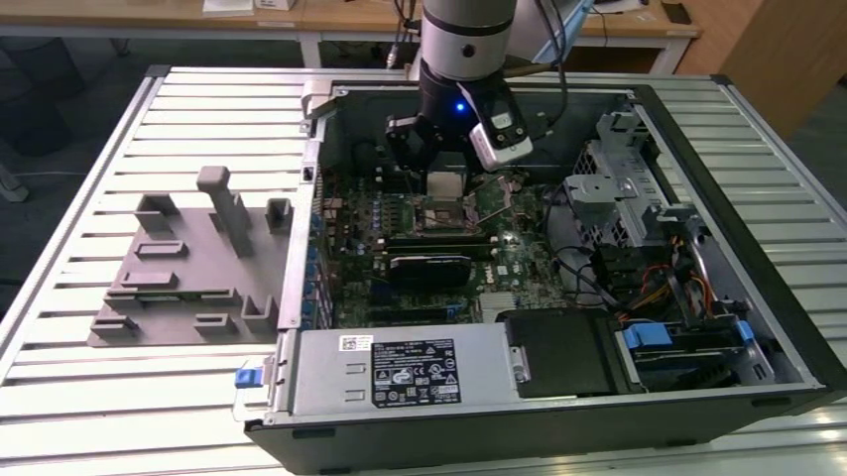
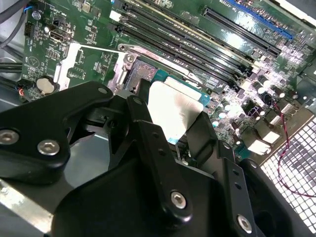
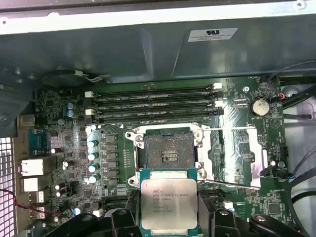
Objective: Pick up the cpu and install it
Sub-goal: 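Place the cpu into insertion slot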
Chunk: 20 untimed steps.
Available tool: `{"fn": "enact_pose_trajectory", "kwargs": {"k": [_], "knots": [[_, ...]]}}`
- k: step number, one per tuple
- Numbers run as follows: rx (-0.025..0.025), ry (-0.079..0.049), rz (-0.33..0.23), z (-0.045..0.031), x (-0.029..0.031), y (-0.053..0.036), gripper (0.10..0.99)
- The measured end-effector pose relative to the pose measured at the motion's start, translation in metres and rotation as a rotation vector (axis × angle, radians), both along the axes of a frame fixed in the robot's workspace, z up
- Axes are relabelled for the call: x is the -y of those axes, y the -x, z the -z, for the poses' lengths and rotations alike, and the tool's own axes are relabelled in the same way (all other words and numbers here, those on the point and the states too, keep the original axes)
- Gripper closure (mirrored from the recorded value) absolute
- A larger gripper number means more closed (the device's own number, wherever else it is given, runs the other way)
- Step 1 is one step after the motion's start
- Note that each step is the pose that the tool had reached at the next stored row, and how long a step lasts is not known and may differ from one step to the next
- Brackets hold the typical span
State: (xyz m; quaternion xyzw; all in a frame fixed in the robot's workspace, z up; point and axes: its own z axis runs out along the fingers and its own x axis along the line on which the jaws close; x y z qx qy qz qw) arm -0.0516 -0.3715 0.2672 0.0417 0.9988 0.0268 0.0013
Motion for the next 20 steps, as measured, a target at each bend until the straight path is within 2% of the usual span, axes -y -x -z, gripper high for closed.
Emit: {"fn": "enact_pose_trajectory", "kwargs": {"k": [11,20], "knots": [[0.0,0.0,0.001,0.0003,0.0,0.0,0.541],[0.0,0.0,0.149,0.0005,0.0,0.0,0.541]]}}
